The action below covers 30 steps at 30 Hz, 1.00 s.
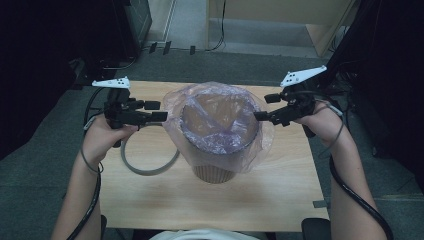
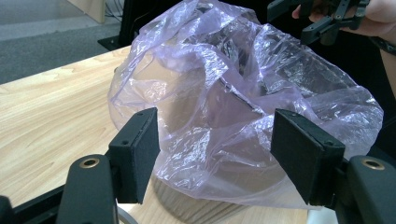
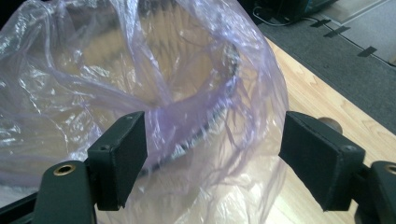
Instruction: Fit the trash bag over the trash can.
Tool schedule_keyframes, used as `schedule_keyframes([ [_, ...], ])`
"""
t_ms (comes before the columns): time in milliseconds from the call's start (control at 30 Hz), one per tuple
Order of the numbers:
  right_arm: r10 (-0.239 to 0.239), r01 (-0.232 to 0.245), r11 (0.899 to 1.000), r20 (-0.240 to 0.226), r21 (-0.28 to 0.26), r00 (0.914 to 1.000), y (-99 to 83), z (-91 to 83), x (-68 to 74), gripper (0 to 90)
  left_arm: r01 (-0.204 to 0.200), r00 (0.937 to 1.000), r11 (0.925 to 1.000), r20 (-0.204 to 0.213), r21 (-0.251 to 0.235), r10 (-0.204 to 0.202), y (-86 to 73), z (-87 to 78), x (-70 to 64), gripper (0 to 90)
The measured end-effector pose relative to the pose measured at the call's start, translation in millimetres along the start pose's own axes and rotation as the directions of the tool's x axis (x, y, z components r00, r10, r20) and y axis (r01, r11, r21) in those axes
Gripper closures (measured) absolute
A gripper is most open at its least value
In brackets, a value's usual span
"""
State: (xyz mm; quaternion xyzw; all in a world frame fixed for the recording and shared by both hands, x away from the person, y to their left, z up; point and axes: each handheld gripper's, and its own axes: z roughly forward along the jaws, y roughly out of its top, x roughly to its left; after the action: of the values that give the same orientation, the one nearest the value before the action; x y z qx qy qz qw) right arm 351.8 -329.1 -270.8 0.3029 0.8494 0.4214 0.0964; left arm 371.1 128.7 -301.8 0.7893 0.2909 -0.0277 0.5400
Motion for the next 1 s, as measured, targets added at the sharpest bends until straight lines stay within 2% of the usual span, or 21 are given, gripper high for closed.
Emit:
schedule_keyframes([
  [267, 0.020, -0.021, 1.000, 0.013, 0.011, 0.9997, -14.1, -5.9, -4.8, 23.2, 0.007, 0.9999, 0.9999, -0.008, -0.008, -0.007, -1.2, -4.9, 1.8, 32.0],
  [600, 0.036, -0.035, 0.999, 0.033, -0.008, 0.9988, -25.6, -17.2, -7.8, 23.2, 0.021, 0.9996, 0.9997, -0.016, -0.015, -0.021, -3.8, -7.1, 7.4, 32.0],
  [633, 0.036, -0.035, 0.999, 0.033, -0.008, 0.9988, -25.6, -17.2, -7.8, 23.2, 0.023, 0.9996, 0.9996, -0.018, -0.016, -0.024, -4.1, -7.2, 8.4, 32.0],
  [667, 0.044, -0.043, 0.999, 0.038, -0.007, 0.9983, -28.4, -18.8, -9.2, 23.2, 0.020, 0.9990, 0.9998, -0.039, -0.008, -0.021, -4.4, -6.7, 9.0, 32.0],
  [833, 0.055, -0.055, 0.998, 0.053, -0.007, 0.9971, -34.3, -21.8, -13.3, 23.2, 0.027, 0.9994, 0.9995, -0.024, -0.016, -0.027, -5.6, -7.5, 11.7, 32.0],
  [1000, 0.067, -0.067, 0.998, 0.058, -0.009, 0.9961, -40.6, -22.2, -16.2, 23.2, 0.034, 0.9989, 0.9991, -0.031, -0.025, -0.035, -7.4, -8.9, 15.3, 32.0],
])
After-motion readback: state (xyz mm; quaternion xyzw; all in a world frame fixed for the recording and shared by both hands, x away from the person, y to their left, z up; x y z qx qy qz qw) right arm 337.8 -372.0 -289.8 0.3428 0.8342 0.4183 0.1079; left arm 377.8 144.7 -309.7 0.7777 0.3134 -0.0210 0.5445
